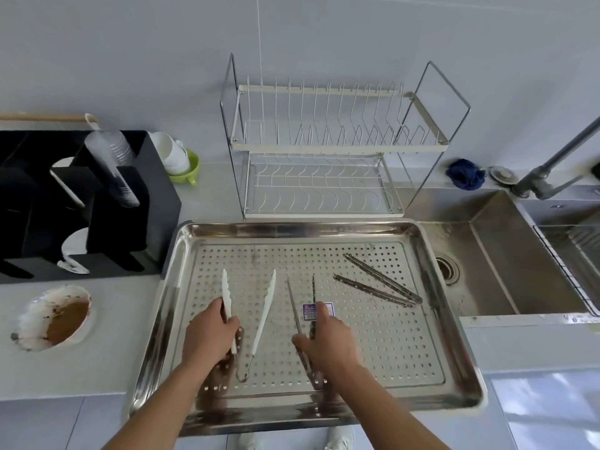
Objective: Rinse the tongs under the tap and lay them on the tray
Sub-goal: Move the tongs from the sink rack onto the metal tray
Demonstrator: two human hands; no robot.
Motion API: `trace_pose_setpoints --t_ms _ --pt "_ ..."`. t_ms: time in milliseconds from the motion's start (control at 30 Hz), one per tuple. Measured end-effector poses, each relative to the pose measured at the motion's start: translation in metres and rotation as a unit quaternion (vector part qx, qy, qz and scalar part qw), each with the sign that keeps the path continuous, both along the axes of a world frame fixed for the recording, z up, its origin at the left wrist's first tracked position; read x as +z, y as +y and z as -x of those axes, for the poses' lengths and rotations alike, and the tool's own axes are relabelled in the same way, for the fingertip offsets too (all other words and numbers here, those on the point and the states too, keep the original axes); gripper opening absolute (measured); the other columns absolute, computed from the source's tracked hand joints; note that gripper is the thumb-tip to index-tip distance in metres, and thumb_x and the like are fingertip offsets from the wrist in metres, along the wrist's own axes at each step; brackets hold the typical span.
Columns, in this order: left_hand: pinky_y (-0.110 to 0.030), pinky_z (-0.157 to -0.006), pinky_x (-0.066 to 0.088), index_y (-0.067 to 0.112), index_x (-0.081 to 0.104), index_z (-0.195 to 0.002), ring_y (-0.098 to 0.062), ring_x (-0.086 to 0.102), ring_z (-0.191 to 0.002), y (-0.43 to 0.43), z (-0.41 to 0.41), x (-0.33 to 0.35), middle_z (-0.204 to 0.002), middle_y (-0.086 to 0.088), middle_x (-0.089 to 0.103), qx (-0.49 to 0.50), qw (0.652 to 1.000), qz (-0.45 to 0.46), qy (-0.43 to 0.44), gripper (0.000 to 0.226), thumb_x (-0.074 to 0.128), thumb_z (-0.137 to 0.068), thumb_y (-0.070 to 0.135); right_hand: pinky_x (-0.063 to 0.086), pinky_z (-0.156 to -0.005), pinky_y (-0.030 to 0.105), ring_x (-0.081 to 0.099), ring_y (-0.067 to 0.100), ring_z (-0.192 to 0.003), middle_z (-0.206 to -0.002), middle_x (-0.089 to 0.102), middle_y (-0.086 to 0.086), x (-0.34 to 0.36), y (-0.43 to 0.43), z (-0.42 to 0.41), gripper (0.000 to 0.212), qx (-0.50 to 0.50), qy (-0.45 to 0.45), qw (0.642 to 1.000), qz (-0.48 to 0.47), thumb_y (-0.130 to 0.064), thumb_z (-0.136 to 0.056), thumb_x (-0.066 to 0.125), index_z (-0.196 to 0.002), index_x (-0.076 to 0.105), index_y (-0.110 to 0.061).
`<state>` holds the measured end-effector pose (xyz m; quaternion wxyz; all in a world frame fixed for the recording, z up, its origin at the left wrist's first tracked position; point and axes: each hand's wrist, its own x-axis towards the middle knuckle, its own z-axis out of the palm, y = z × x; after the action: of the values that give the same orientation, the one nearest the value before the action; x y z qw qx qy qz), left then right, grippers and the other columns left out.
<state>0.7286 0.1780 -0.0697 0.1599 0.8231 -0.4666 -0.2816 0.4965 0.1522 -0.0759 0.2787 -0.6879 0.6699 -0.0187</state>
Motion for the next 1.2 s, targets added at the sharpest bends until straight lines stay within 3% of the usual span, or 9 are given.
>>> trace_pose_setpoints --t_ms 167,367,567,700,800,867,1033,1133,1200 --pt "-0.035 -0.059 0.061 0.023 0.06 -0.123 -0.012 0.068 -0.06 0.001 0.001 0.004 -0.08 0.01 0.068 -0.002 1.0 -0.002 0.021 0.03 0.06 -0.094 0.023 0.062 -0.073 0.04 0.069 0.021 -0.085 -0.095 0.07 0.0 0.0 0.0 0.001 0.067 -0.024 -0.002 1.0 0.0 -0.056 -0.085 0.07 -0.135 0.039 -0.024" --pt "-0.038 -0.061 0.061 0.021 0.06 -0.123 -0.015 0.068 -0.059 0.004 0.003 0.007 -0.082 0.007 0.07 0.001 1.0 -0.006 0.014 0.029 0.058 -0.094 0.023 0.062 -0.072 0.038 0.069 0.021 -0.084 -0.094 0.07 0.0 -0.005 0.001 0.0 0.073 -0.012 0.006 1.0 -0.002 -0.059 -0.083 0.071 -0.136 0.038 -0.023" --pt "-0.036 -0.058 0.057 0.021 0.06 -0.12 -0.015 0.067 -0.062 0.005 0.004 0.01 -0.08 0.004 0.069 0.009 1.0 -0.003 0.004 0.028 0.058 -0.094 0.032 0.054 -0.054 0.026 0.068 0.012 -0.069 -0.08 0.067 -0.006 0.003 -0.008 0.019 0.087 -0.044 0.002 0.999 -0.002 -0.079 -0.081 0.059 -0.142 0.039 -0.021" --pt "-0.025 -0.053 0.045 0.02 0.04 -0.146 -0.014 0.064 -0.075 0.011 0.01 0.012 -0.112 -0.003 0.063 0.01 0.998 0.021 -0.055 0.057 0.056 -0.095 0.039 0.059 -0.078 0.027 0.063 0.012 -0.094 -0.11 0.063 -0.004 0.022 -0.047 0.076 0.058 -0.057 0.067 0.99 0.108 -0.057 -0.092 0.062 -0.137 0.054 -0.021" --pt "-0.026 -0.057 0.051 0.019 0.029 -0.151 -0.017 0.061 -0.087 0.022 0.024 0.01 -0.134 -0.008 0.047 -0.015 0.995 0.036 -0.087 0.069 0.056 -0.094 0.045 0.051 -0.101 0.041 0.044 0.027 -0.133 -0.142 0.051 0.005 0.033 -0.076 0.114 0.071 -0.021 0.144 0.985 0.097 -0.048 -0.091 0.069 -0.149 0.038 -0.021" --pt "-0.03 -0.067 0.056 0.017 0.028 -0.152 -0.02 0.059 -0.099 0.027 0.03 0.007 -0.136 -0.01 0.046 -0.031 0.994 0.044 -0.09 0.073 0.058 -0.092 0.046 0.047 -0.106 0.044 0.037 0.03 -0.139 -0.149 0.046 0.007 0.035 -0.085 0.122 0.073 0.001 0.172 0.983 0.062 -0.044 -0.092 0.068 -0.151 0.033 -0.019" --pt "-0.043 -0.094 0.051 0.015 0.028 -0.154 -0.031 0.049 -0.128 0.024 0.031 0.004 -0.146 -0.013 0.044 -0.011 0.996 0.035 -0.078 0.078 0.063 -0.091 0.044 0.051 -0.098 0.038 0.049 0.024 -0.123 -0.129 0.058 0.004 0.026 -0.086 0.123 0.046 0.038 0.184 0.979 0.072 -0.041 -0.093 0.067 -0.129 0.053 -0.017" --pt "-0.046 -0.097 0.048 0.014 0.028 -0.154 -0.033 0.045 -0.132 0.023 0.031 0.005 -0.148 -0.014 0.043 -0.005 0.997 0.031 -0.071 0.081 0.064 -0.089 0.045 0.052 -0.085 0.031 0.057 0.02 -0.104 -0.108 0.06 0.001 0.023 -0.082 0.124 0.03 0.038 0.173 0.982 0.068 -0.042 -0.091 0.069 -0.109 0.059 -0.019" --pt "-0.046 -0.096 0.049 0.015 0.026 -0.154 -0.032 0.043 -0.133 0.024 0.031 0.005 -0.148 -0.013 0.042 -0.008 0.997 0.033 -0.076 0.086 0.065 -0.087 0.051 0.049 -0.075 0.028 0.058 0.016 -0.09 -0.095 0.056 -0.003 0.02 -0.075 0.121 0.033 0.027 0.157 0.986 0.042 -0.048 -0.088 0.072 -0.095 0.052 -0.023"
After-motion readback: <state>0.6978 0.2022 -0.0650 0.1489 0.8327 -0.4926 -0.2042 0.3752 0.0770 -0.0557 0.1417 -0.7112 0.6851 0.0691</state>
